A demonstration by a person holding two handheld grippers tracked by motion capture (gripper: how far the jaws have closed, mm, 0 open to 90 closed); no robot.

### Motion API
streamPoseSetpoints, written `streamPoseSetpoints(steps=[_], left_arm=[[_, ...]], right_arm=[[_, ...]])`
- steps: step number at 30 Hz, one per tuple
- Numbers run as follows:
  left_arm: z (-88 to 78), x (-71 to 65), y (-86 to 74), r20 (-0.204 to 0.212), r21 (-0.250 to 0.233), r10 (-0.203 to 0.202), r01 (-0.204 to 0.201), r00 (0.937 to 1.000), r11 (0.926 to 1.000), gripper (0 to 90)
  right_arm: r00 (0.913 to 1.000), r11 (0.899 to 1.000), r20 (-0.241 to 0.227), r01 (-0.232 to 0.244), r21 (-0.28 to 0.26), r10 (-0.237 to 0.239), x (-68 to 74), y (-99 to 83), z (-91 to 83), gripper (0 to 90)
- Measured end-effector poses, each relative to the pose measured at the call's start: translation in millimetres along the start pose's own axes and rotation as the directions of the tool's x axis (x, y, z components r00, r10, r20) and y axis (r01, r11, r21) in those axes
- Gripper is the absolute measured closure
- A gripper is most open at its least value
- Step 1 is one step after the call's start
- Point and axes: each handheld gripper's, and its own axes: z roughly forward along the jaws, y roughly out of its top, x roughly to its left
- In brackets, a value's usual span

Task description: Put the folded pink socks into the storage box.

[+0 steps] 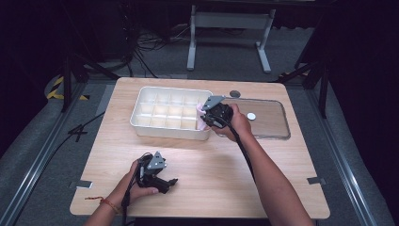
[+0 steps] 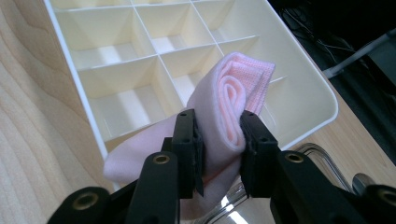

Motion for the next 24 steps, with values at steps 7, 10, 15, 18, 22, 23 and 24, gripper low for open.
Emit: streamPoseSetpoints(steps=[7,10,15,18,22,23,24], left_arm=[[0.0,0.0,0.0,0.0,0.0,0.0,0.0,1.0,1.0,11.4],[0.0,0.0,0.0,0.0,0.0,0.0,0.0,1.0,1.0,11.4],[0.0,0.1,0.0,0.0,0.0,0.001,-0.001,1.0,1.0,11.4],[0.0,0.1,0.0,0.0,0.0,0.001,-0.001,1.0,1.0,11.4],[0.0,0.0,0.0,0.0,0.0,0.0,0.0,1.0,1.0,11.4],[0.0,0.0,0.0,0.0,0.0,0.001,-0.001,1.0,1.0,11.4],[0.0,0.2,0.1,0.001,0.0,0.003,-0.003,1.0,1.0,11.4]], right_arm=[[0.9967,1.0,0.081,0.008,0.01,-0.009,0.1,0.2,5.6,70.8],[0.9977,1.0,0.066,0.015,0.001,-0.015,0.0,-0.5,6.4,70.8],[0.9988,0.999,0.033,0.036,0.005,-0.036,3.3,-1.0,8.6,70.8],[0.9991,0.999,-0.002,0.042,0.021,-0.042,6.1,-2.4,11.3,70.7],[0.997,0.997,-0.064,0.047,0.055,-0.043,3.7,-3.2,14.5,70.5],[0.9966,0.997,-0.07,0.049,0.064,-0.045,2.8,-2.8,15.0,70.5],[0.9955,0.996,-0.084,0.049,0.072,-0.043,0.7,-2.2,15.7,70.5]])
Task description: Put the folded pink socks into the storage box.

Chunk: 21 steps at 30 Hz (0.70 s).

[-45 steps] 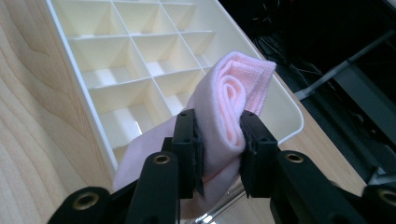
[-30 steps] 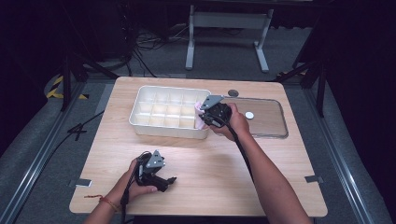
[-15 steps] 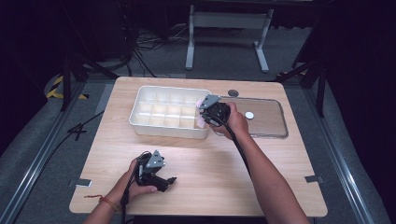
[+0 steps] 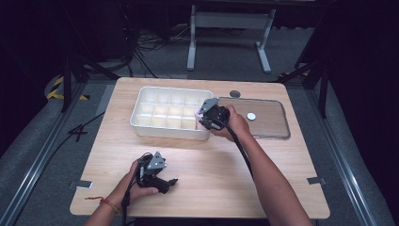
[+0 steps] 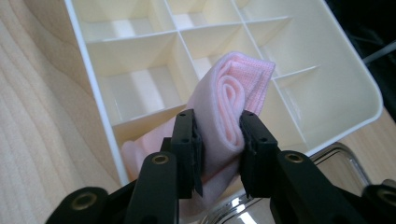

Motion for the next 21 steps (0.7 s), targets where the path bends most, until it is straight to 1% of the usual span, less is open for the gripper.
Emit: streamPoseSetpoints(steps=[2,4,5,6,7,9,15,16,18,20,21], left_arm=[[-0.1,-0.2,0.0,-0.001,0.0,-0.003,0.003,1.0,1.0,11.4],[0.0,-0.2,0.0,-0.001,0.0,-0.003,0.003,1.0,1.0,11.4],[-0.1,-0.2,-0.1,-0.001,0.0,-0.003,0.003,1.0,1.0,11.4],[0.0,0.0,0.0,0.0,0.0,0.0,0.0,1.0,1.0,11.4],[0.0,0.0,0.0,0.0,0.0,0.001,-0.001,1.0,1.0,11.4],[0.0,0.0,-0.1,0.0,-0.001,0.0,0.0,1.0,1.0,11.4],[0.0,0.0,-0.1,-0.001,0.0,0.001,-0.001,1.0,1.0,11.4],[0.1,0.0,-0.1,0.0,-0.001,0.0,0.0,1.0,1.0,11.4],[0.0,0.0,-0.1,-0.001,0.0,0.0,0.0,1.0,1.0,11.4],[0.0,0.0,-0.1,-0.001,0.0,0.0,0.0,1.0,1.0,11.4],[0.0,0.0,-0.1,0.0,-0.001,0.0,0.0,1.0,1.0,11.4]], right_arm=[[0.9998,1.0,-0.02,-0.007,0.022,0.007,-3.5,1.3,1.8,70.6],[0.9992,0.999,-0.039,0.001,0.049,0.001,-5.6,3.2,4.7,70.6],[0.9992,0.999,-0.039,0.001,0.049,0.001,-5.6,3.2,4.7,70.6],[0.9982,0.997,-0.059,0.01,0.079,-0.005,-6.1,4.5,8.0,70.6],[0.9982,0.997,-0.059,0.01,0.079,-0.005,-6.1,4.5,8.0,70.6],[0.9974,0.994,-0.072,0.016,0.104,-0.009,-5.9,4.9,12.2,70.5],[0.9945,0.992,-0.103,0.033,0.123,-0.02,-6.0,5.9,16.1,70.5],[0.9941,0.992,-0.108,0.027,0.127,-0.013,-6.0,5.9,16.6,70.5],[0.9913,0.991,-0.132,0.012,0.131,0.005,-7.8,5.3,18.2,70.4],[0.9896,0.99,-0.141,-0.007,0.137,0.027,-9.2,6.2,19.4,70.4],[0.9896,0.99,-0.141,-0.007,0.137,0.027,-9.2,6.2,19.4,70.4]])
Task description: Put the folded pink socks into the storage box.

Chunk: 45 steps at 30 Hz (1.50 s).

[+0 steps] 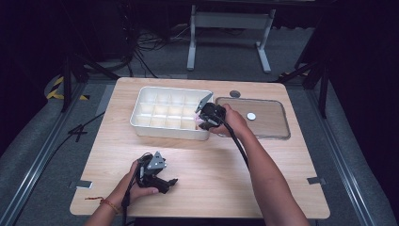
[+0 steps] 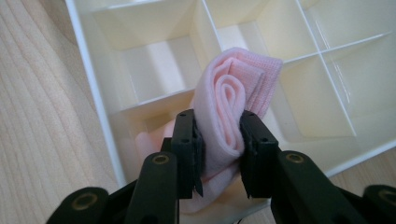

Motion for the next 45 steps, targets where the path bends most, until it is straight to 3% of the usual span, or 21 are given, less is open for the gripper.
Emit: streamPoseSetpoints(steps=[8,15,20,27,31,38,45], left_arm=[[0.0,0.0,0.0,0.0,0.0,0.0,0.0,1.0,1.0,11.4],[-0.1,0.1,0.0,-0.001,0.002,0.002,-0.002,1.0,1.0,11.4],[0.0,0.0,0.0,0.0,0.0,0.0,0.0,1.0,1.0,11.4],[0.0,0.0,0.0,0.0,0.0,0.0,0.0,1.0,1.0,11.4],[-0.1,-0.1,0.0,-0.001,0.001,0.0,0.0,1.0,1.0,11.4],[0.1,0.0,0.0,0.0,0.0,0.0,0.0,1.0,1.0,11.4],[0.3,0.1,0.4,0.003,0.0,0.0,0.0,1.0,1.0,11.3]], right_arm=[[0.9984,0.999,-0.034,-0.044,0.012,0.044,-3.4,-0.6,3.1,71.0],[0.9992,0.997,-0.024,-0.031,0.073,0.032,-0.9,2.9,10.0,71.3],[0.9989,0.996,-0.028,-0.036,0.077,0.038,-1.9,3.3,9.3,69.6],[0.9927,0.995,-0.064,-0.1,0.029,0.102,-5.4,-0.5,4.2,58.6],[0.9935,0.995,-0.052,-0.1,0.023,0.101,-4.3,0.0,-0.4,54.6],[0.9944,0.995,-0.045,-0.095,0.004,0.095,-5.6,1.0,-12.5,58.5],[0.9938,0.992,-0.027,-0.109,-0.061,0.108,-6.6,1.0,-26.3,65.2]])
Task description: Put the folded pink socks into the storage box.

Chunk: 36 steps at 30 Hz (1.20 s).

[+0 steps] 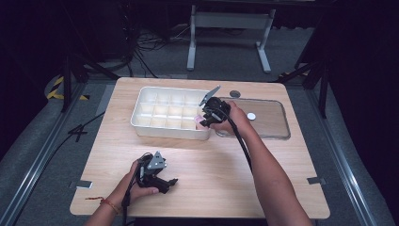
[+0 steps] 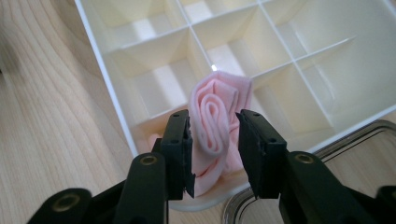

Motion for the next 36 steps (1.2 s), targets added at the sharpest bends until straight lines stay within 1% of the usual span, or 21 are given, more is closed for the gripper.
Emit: streamPoseSetpoints(steps=[2,5,6,8,11,13,16,17,18,19,21,23,27,33,35,36], left_arm=[[0.0,0.0,0.0,-0.001,-0.001,0.001,-0.001,1.0,1.0,11.3],[-0.1,0.0,0.0,-0.001,0.0,0.001,-0.001,1.0,1.0,11.3],[-0.1,0.0,0.0,-0.001,0.0,0.001,-0.001,1.0,1.0,11.3],[-0.1,0.0,0.0,-0.001,0.0,0.0,0.0,1.0,1.0,11.3],[-0.1,0.0,0.0,-0.001,0.0,0.001,-0.001,1.0,1.0,11.3],[0.1,-0.1,-0.1,-0.002,-0.002,0.0,0.0,1.0,1.0,11.3],[0.2,-0.1,-0.1,-0.003,-0.003,0.001,-0.001,1.0,1.0,11.3],[0.2,-0.1,-0.1,-0.003,-0.003,0.001,-0.001,1.0,1.0,11.3],[0.2,-0.1,-0.1,-0.003,-0.003,0.001,-0.001,1.0,1.0,11.3],[0.1,0.0,-0.1,-0.002,-0.001,0.001,-0.001,1.0,1.0,11.3],[0.0,0.1,-0.1,-0.003,0.0,0.003,-0.003,1.0,1.0,11.3],[0.0,0.1,-0.1,-0.003,0.0,0.004,-0.004,1.0,1.0,11.3],[0.1,0.1,-0.1,-0.003,0.0,0.003,-0.003,1.0,1.0,11.3],[0.2,-0.1,-0.1,-0.003,-0.002,0.001,-0.001,1.0,1.0,11.3],[0.2,-0.1,-0.1,-0.003,-0.003,0.0,0.0,1.0,1.0,11.3],[0.2,-0.1,-0.1,-0.003,-0.003,0.0,0.0,1.0,1.0,11.3]], right_arm=[[0.9998,0.999,-0.01,-0.018,-0.034,0.017,-0.8,0.8,-4.5,68.6],[0.9996,0.998,0.008,-0.027,-0.054,0.028,-1.6,2.7,-7.9,72.6],[0.9993,0.998,0.023,-0.029,-0.054,0.03,-1.4,3.3,-7.9,73.8],[0.9989,0.999,0.035,-0.029,-0.041,0.031,-1.6,3.9,-5.6,74.5],[0.999,0.999,0.036,-0.027,-0.027,0.028,-1.9,4.1,-2.4,75.6],[0.9992,0.999,0.027,-0.029,-0.015,0.029,-1.2,4.3,1.8,76.2],[0.9997,1.0,0.019,-0.015,0.021,0.015,2.9,6.3,10.7,76.3],[0.9997,1.0,0.019,-0.015,0.021,0.015,2.9,6.3,10.7,76.3],[0.9998,0.999,0.017,-0.007,0.032,0.006,3.5,6.4,12.7,76.1],[0.9999,0.998,0.016,-0.006,0.055,0.005,4.5,6.0,18.1,76.1],[0.9998,0.998,0.022,-0.006,0.064,0.005,4.9,5.9,19.9,76.1],[0.9996,0.996,0.029,-0.001,0.085,-0.001,5.4,5.2,26.1,76.5],[0.9995,0.995,0.029,0.005,0.1,-0.008,6.0,5.0,30.0,77.9],[0.9999,0.994,0.011,0.0,0.11,-0.001,4.7,3.3,33.4,80.7],[0.9999,0.992,0.005,0.009,0.123,-0.01,4.5,3.3,35.2,81.1],[1.0,0.991,0.002,0.005,0.13,-0.005,4.7,3.5,36.8,81.3]])
